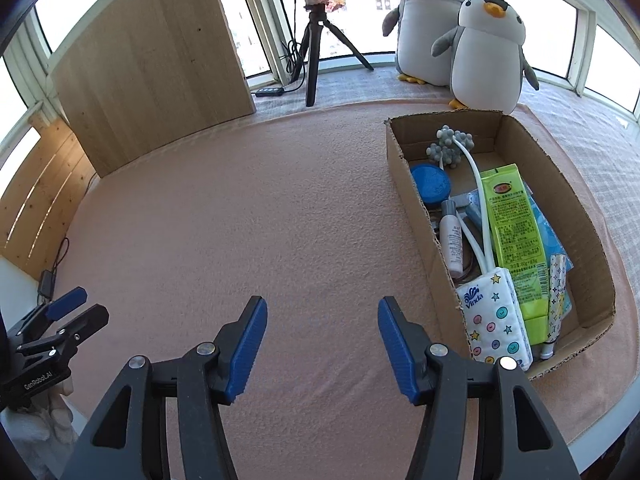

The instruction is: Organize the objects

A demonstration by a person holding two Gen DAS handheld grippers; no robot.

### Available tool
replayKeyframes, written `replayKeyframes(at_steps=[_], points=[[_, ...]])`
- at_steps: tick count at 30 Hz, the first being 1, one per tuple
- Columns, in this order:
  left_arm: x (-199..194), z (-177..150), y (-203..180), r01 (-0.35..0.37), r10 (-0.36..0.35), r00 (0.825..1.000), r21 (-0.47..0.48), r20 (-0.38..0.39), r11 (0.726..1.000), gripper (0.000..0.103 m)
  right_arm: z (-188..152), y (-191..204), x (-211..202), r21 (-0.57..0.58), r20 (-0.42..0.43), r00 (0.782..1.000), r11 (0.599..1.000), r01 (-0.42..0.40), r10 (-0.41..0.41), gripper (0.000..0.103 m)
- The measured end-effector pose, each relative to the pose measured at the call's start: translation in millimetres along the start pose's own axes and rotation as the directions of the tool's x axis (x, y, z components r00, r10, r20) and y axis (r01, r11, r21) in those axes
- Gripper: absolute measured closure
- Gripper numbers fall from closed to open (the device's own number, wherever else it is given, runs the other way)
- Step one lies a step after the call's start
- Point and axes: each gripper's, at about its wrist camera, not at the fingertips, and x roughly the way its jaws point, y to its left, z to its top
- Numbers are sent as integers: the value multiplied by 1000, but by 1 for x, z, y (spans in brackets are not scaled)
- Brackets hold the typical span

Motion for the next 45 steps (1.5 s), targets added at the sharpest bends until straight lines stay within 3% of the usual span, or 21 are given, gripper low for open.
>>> replayKeyframes(at_steps=[14,26,45], points=[[-39,7,38,-42,41,996,16,83,999,16,1,78,-7,-70,54,998,997,-41,45,41],[-50,8,57,-51,51,994,-2,100,999,12,-7,117,-5,-133,65,997,991,-33,42,36],[-43,19,45,-69,66,994,27,89,997,11,6,106,-9,-114,102,994,993,-17,29,35]])
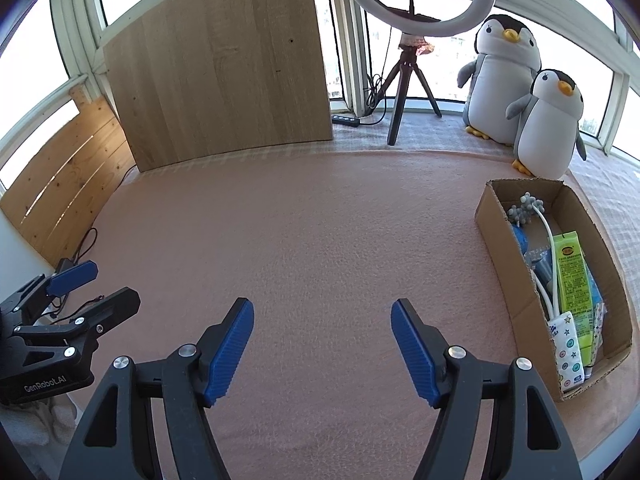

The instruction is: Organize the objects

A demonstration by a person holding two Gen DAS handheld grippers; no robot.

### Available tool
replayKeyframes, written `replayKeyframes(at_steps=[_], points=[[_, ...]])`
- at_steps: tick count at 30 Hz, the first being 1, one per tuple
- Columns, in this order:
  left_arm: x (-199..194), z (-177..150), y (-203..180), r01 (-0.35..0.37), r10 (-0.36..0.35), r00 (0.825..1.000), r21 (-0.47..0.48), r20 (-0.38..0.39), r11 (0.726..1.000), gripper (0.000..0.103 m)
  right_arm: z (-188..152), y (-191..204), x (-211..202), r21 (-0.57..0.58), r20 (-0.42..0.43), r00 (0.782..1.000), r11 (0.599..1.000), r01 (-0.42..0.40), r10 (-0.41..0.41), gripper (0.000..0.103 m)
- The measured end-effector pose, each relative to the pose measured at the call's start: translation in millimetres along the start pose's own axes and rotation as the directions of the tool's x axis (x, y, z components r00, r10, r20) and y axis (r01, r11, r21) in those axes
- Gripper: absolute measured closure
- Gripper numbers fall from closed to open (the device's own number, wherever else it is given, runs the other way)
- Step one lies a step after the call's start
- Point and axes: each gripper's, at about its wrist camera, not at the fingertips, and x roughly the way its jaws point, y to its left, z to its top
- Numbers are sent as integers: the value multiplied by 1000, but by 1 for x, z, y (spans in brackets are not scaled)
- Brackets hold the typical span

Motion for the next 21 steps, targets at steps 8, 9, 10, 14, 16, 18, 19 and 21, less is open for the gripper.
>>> replayKeyframes(at_steps=[8,9,10,14,16,18,19,21], points=[[2,0,-2,0,0,1000,0,-5,1000,11,-3,-4,1,11,-9,1000,1000,0,0,35],[2,-1,-2,2,-2,1000,-1,-7,1000,10,-4,-4,1,14,-11,1000,1000,-1,1,35],[2,-1,-3,3,-3,1000,-3,-7,1000,10,-4,-4,1,15,-12,1000,1000,-2,2,35],[0,-4,-3,3,-3,1000,-10,-5,1000,9,-5,-3,0,14,-10,1000,1000,-6,6,35],[0,-4,-3,3,-3,1000,-15,-5,1000,8,-5,-3,0,12,-10,1000,1000,-7,7,35],[1,-4,-3,5,-5,1000,-19,-9,1000,7,-5,-3,0,12,-10,1000,1000,-8,8,35],[2,-4,-3,7,-7,1000,-18,-12,1000,6,-5,-3,0,13,-10,1000,1000,-7,7,35],[2,-5,-4,4,-5,1000,-16,-13,1000,6,-6,-3,0,16,-9,1000,1000,-6,6,35]])
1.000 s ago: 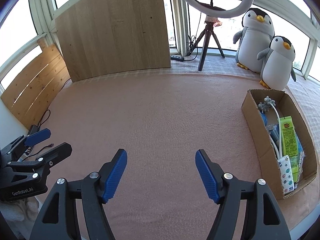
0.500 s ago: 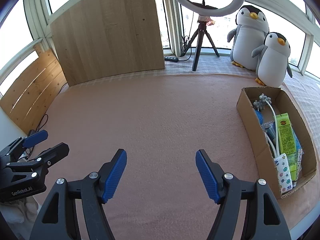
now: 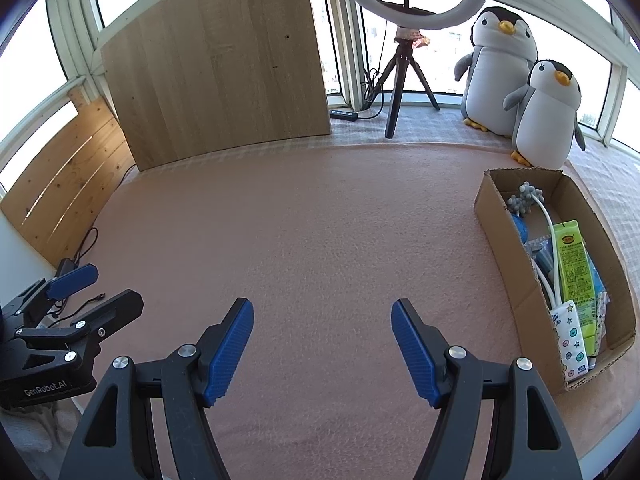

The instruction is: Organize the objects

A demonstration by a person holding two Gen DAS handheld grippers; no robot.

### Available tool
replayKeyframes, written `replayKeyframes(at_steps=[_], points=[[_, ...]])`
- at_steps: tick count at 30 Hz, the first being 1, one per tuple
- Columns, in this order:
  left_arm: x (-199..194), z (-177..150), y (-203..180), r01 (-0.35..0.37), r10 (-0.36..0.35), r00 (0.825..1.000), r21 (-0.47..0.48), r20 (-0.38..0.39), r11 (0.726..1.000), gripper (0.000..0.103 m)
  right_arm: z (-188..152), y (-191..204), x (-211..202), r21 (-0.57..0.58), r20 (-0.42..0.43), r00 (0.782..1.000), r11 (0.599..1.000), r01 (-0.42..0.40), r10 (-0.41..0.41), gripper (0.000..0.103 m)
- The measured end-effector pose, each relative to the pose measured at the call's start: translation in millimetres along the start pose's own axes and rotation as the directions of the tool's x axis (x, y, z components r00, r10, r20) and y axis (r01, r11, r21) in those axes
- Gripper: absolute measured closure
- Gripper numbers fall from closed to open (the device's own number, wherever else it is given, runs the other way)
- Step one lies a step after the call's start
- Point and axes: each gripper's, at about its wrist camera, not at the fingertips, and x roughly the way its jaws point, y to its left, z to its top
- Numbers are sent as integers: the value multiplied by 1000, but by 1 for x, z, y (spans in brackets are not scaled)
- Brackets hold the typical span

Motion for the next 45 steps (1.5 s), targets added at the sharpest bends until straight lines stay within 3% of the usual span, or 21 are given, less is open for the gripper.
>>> replayKeyframes(at_steps=[45], points=[[19,7,8,0,1,1000,32,-17,999,3,1,-2,22,18,-50,999,1000,9,-9,35]])
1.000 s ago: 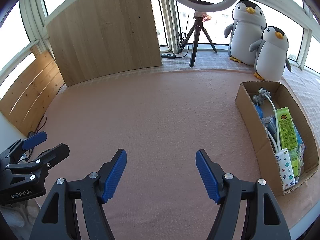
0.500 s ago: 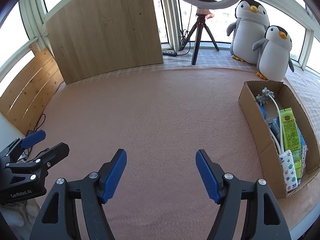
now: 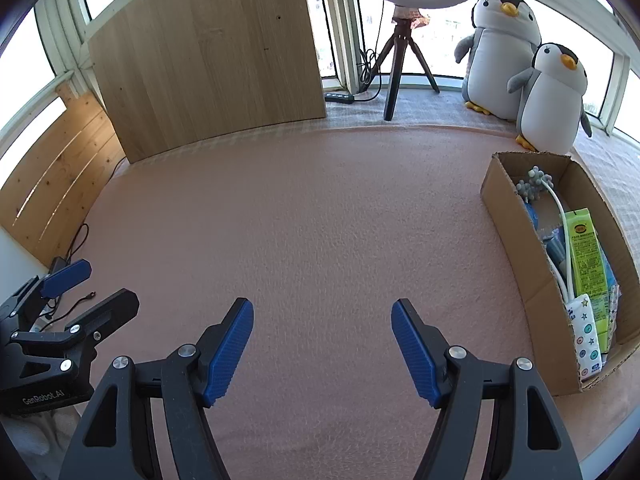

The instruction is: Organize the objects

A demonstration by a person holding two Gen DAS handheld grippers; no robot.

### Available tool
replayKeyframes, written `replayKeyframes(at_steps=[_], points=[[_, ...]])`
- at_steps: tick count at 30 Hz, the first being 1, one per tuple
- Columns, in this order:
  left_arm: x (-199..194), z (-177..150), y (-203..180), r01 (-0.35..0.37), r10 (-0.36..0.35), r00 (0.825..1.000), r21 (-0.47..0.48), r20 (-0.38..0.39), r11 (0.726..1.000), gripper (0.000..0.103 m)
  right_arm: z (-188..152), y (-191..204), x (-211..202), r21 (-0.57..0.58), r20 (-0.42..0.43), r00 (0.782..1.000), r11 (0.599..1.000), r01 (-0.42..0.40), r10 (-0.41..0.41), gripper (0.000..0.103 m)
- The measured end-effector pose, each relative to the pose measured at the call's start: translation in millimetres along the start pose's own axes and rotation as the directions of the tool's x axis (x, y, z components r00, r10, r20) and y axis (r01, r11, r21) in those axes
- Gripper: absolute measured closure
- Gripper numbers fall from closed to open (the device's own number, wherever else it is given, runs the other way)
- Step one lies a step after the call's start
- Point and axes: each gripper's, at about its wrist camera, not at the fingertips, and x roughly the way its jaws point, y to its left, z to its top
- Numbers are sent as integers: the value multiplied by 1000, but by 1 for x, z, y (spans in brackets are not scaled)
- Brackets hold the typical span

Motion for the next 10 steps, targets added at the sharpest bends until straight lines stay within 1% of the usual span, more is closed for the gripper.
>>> replayKeyframes(at_steps=[2,4,7,10], points=[[2,1,3,1,-1,1000,-20,-16,1000,3,0,0,0,0,0,1000,1000,3,-3,35],[3,1,5,7,-8,1000,-32,-15,999,3,0,0,0,-1,1,1000,1000,5,-5,35],[2,1,7,-1,1,1000,-38,4,999,3,0,0,1,1,0,1000,1000,8,-8,35],[1,1,6,-4,5,1000,-20,14,1000,3,1,0,2,1,-2,1000,1000,8,-8,35]])
